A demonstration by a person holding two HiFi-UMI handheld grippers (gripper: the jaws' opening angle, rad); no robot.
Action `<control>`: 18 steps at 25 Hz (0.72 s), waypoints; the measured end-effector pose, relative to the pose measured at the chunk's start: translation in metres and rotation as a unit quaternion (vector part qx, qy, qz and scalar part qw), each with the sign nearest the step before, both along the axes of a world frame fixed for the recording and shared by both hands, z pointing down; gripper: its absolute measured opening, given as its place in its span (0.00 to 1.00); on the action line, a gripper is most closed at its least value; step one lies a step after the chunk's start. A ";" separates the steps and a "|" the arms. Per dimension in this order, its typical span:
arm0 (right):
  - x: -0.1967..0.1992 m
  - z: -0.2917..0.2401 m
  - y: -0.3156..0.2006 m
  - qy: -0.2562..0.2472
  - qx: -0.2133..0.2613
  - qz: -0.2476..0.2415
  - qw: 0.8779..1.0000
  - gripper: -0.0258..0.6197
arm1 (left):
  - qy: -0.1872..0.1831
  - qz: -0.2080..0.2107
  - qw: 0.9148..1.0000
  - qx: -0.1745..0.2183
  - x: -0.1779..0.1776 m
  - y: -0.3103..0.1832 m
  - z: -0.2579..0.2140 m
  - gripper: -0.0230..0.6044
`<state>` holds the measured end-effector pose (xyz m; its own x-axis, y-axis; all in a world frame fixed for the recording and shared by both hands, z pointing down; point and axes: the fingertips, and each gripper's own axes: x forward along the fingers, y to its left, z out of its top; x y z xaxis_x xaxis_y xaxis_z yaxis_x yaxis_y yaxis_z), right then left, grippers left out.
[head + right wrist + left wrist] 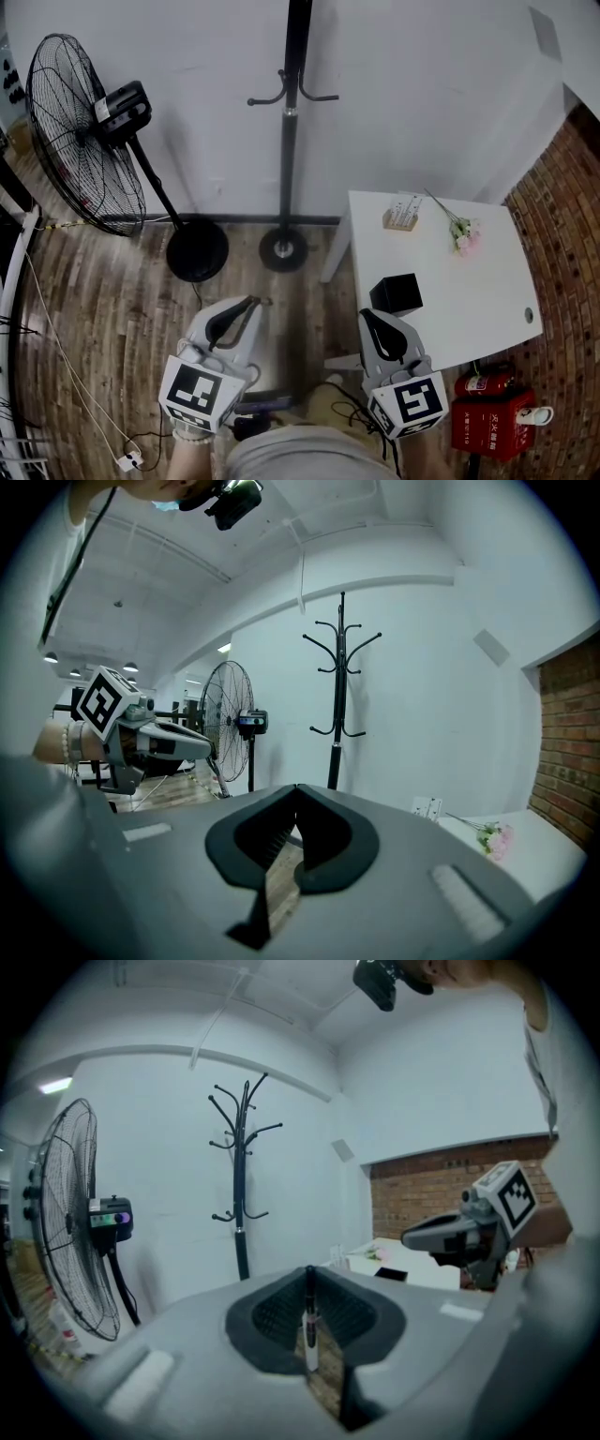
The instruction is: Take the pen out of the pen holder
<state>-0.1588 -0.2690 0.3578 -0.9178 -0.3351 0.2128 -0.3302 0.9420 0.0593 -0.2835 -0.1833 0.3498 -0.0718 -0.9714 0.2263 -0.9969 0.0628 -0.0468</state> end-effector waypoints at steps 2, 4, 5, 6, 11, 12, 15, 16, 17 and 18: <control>0.002 0.000 0.000 0.000 -0.001 0.002 1.000 0.05 | 0.006 -0.001 1.000 -0.001 0.001 -0.002 -0.002 0.08; 0.003 0.000 -0.001 0.000 -0.002 0.006 1.000 0.05 | 0.009 0.001 1.000 -0.003 0.003 -0.003 -0.003 0.08; 0.004 0.000 -0.001 -0.001 -0.003 0.007 1.000 0.05 | 0.009 0.004 1.000 -0.004 0.004 -0.003 -0.002 0.08; 0.005 0.000 -0.001 -0.001 -0.003 0.008 1.000 0.04 | 0.006 0.007 1.000 -0.003 0.004 -0.004 -0.002 0.08; 0.007 0.002 -0.002 -0.001 -0.003 0.011 1.000 0.05 | -0.013 0.022 1.000 0.006 0.007 -0.008 -0.004 0.08; 0.007 0.002 -0.002 -0.001 -0.004 0.012 1.000 0.05 | -0.014 0.024 1.000 0.008 0.007 -0.008 -0.004 0.08; 0.007 0.001 -0.001 -0.001 -0.004 0.013 1.000 0.05 | -0.014 0.026 1.000 0.009 0.008 -0.009 -0.005 0.08; 0.007 0.001 -0.001 -0.002 -0.004 0.013 1.000 0.05 | -0.014 0.027 1.000 0.008 0.008 -0.010 -0.005 0.08; 0.008 0.001 -0.001 -0.002 -0.004 0.013 1.000 0.05 | -0.012 0.027 1.000 0.006 0.009 -0.010 -0.006 0.08; 0.008 0.001 -0.001 -0.001 -0.004 0.014 1.000 0.05 | -0.008 0.027 1.000 0.004 0.010 -0.010 -0.005 0.08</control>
<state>-0.1505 -0.2698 0.3587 -0.9088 -0.3589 0.2126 -0.3563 0.9329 0.0517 -0.2737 -0.1931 0.3444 -0.0231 -0.9757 0.2178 -0.9980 0.0099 -0.0616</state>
